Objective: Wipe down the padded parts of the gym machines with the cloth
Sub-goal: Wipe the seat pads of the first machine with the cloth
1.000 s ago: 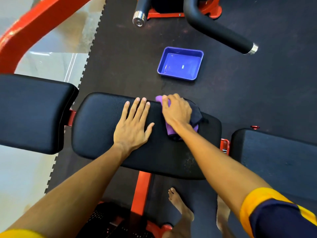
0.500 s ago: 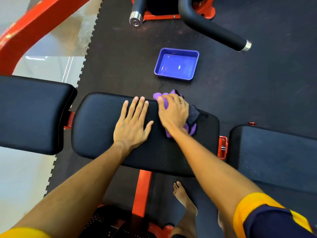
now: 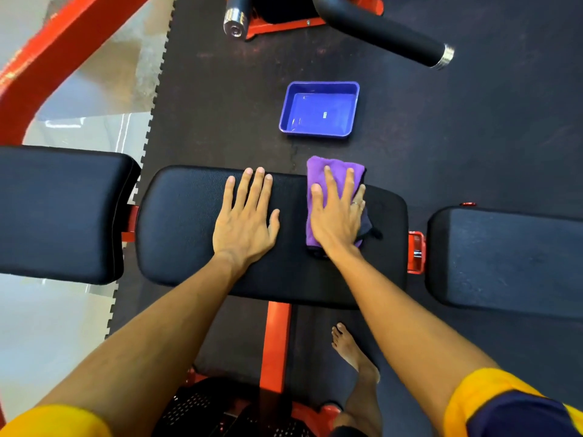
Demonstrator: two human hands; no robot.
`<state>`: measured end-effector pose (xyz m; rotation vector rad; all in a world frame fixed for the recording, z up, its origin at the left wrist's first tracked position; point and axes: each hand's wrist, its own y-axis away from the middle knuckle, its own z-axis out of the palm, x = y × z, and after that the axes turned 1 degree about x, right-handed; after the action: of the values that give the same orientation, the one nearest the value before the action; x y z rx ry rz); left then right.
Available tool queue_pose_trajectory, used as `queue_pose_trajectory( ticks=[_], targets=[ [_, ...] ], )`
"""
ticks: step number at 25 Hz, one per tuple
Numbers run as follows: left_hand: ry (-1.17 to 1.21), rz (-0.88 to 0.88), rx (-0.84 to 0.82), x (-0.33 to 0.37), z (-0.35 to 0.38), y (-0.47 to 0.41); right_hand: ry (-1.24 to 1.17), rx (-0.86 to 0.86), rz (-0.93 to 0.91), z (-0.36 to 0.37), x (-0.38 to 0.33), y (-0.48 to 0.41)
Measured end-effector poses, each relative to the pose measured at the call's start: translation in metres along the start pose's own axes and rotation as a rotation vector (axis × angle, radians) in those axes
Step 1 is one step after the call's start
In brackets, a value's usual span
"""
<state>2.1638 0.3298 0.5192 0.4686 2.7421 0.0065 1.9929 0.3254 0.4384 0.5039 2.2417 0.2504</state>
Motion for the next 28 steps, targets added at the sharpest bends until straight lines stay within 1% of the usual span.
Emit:
queue_pose_trajectory(
  ticks=[1,3,5,6,7,8,9,11,12,13,15,17,18,19,20,21,23,24,25,26,28],
  targets=[
    [-0.003,0.003,-0.006,0.0,0.0,0.001,0.023,-0.004,-0.027,0.006,-0.011,0.01],
    [0.0,0.0,-0.013,0.0,0.0,0.001,0.083,0.007,-0.225,0.013,-0.012,0.04],
    [0.009,0.0,-0.022,0.0,-0.001,-0.001,0.16,-0.011,-0.448,0.011,0.02,0.07],
    [0.014,0.0,-0.023,0.0,-0.001,-0.001,0.195,-0.032,-0.51,0.006,0.044,0.08],
    [0.01,0.005,-0.02,0.0,-0.001,0.0,0.205,-0.048,-0.494,0.0,0.065,0.083],
    [-0.003,0.01,-0.013,0.001,-0.001,0.001,0.179,-0.055,-0.399,-0.006,0.079,0.081],
    [-0.015,0.013,-0.011,0.001,0.0,0.001,0.127,-0.051,-0.245,-0.009,0.085,0.075],
    [-0.023,0.012,-0.019,0.002,0.0,0.002,-0.028,-0.015,0.065,-0.009,0.072,0.061],
    [-0.03,0.012,-0.023,0.002,0.0,0.001,-0.082,-0.02,0.127,-0.006,0.057,0.059],
    [-0.034,0.01,-0.025,0.003,-0.001,0.001,-0.085,-0.032,0.097,-0.001,0.041,0.063],
    [-0.052,0.014,-0.054,0.003,-0.003,0.002,-0.018,-0.052,-0.135,0.008,0.024,0.091],
    [-0.085,0.055,-0.057,0.006,0.002,0.009,0.084,-0.085,-0.401,0.008,0.04,0.127],
    [-0.084,0.071,-0.051,0.008,0.004,0.013,0.126,-0.099,-0.479,0.004,0.058,0.134],
    [-0.066,0.083,-0.051,0.01,0.005,0.019,0.161,-0.109,-0.503,-0.002,0.077,0.134],
    [-0.048,0.096,-0.05,0.013,0.006,0.027,0.191,-0.118,-0.446,-0.009,0.094,0.131],
    [-0.041,0.102,-0.042,0.016,0.008,0.036,0.181,-0.13,-0.326,-0.015,0.105,0.124],
    [-0.034,0.11,-0.042,0.022,0.01,0.052,0.042,-0.129,0.028,-0.022,0.107,0.109],
    [-0.03,0.114,-0.049,0.026,0.01,0.057,-0.036,-0.131,0.151,-0.021,0.1,0.105],
    [-0.024,0.113,-0.051,0.029,0.011,0.061,-0.063,-0.141,0.166,-0.018,0.087,0.108],
    [-0.019,0.109,-0.048,0.03,0.011,0.062,-0.035,-0.144,0.088,-0.014,0.077,0.115],
    [-0.016,0.098,-0.055,0.03,0.01,0.062,0.041,-0.177,-0.178,-0.011,0.07,0.14]
  ],
)
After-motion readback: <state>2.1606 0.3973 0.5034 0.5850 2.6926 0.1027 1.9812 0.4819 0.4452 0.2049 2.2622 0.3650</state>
